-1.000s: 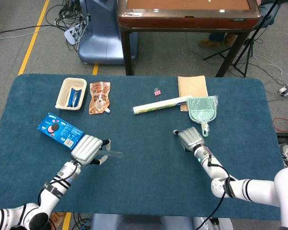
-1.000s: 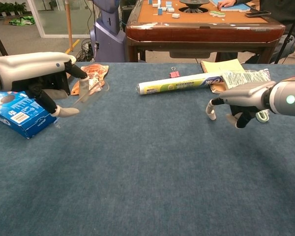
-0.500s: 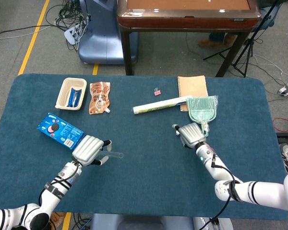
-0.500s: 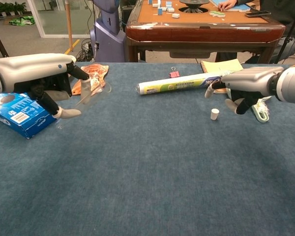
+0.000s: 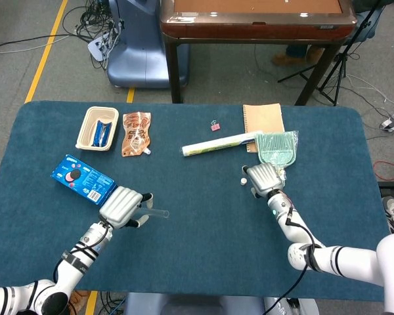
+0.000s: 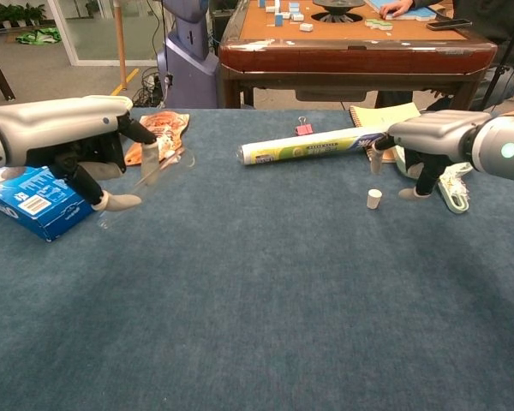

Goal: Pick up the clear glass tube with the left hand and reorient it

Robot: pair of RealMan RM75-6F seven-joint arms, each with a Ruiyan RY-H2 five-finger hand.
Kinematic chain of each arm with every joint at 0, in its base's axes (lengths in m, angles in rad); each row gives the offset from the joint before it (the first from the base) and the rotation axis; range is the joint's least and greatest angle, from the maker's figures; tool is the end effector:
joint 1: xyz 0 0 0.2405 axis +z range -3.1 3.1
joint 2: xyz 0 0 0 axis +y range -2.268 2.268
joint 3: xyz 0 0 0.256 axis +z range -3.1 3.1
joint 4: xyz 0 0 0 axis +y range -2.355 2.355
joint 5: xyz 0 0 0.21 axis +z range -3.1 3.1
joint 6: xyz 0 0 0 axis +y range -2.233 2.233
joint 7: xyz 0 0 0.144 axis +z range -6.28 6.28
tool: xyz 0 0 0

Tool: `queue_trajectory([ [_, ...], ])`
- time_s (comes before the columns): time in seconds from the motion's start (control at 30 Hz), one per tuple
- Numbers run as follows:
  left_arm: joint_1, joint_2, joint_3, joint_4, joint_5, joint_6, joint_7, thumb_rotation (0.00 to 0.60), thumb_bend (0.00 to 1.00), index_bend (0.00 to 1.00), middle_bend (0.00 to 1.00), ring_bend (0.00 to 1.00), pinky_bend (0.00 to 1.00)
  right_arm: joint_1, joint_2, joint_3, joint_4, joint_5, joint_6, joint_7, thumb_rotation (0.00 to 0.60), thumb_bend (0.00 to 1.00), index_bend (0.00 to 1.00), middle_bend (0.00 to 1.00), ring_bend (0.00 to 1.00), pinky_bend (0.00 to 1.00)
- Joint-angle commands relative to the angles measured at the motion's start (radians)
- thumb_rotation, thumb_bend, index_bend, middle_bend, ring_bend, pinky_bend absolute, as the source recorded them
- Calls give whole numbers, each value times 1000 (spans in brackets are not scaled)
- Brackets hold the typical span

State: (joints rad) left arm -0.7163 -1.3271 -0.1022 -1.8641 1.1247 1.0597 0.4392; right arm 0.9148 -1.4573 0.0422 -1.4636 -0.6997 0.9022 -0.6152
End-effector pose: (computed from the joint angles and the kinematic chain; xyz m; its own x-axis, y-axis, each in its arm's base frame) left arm -0.1223 0.2943 0.0322 0.4520 0.2655 0.8516 0.8392 -0.4504 -0.3049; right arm -0.1791 -0.3718 -0.0003 0.6648 -0.3494 0.6603 -0.7468 -0.2871 0.5999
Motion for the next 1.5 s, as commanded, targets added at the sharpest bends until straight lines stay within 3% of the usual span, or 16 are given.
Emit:
queue_trajectory([
  [0.03, 0, -1, 1, 2, -3, -2, 2, 600, 272, 617, 1000, 1000, 939, 3, -19, 7, 29, 12, -14, -2, 600, 341, 324, 1000, 1000, 1000],
  [0.67, 0, -14, 0, 21, -10, -8, 0, 600, 272, 621, 1000, 1000, 939, 11, -129, 32, 200, 31, -81, 12, 600, 339, 378, 1000, 1000, 1000],
  [1.5, 10, -9, 0, 33, 2, -8, -21, 600, 272, 625, 1000, 1000, 939, 16, -158, 60, 232, 32, -88, -5, 600, 338, 430, 1000, 1000, 1000],
])
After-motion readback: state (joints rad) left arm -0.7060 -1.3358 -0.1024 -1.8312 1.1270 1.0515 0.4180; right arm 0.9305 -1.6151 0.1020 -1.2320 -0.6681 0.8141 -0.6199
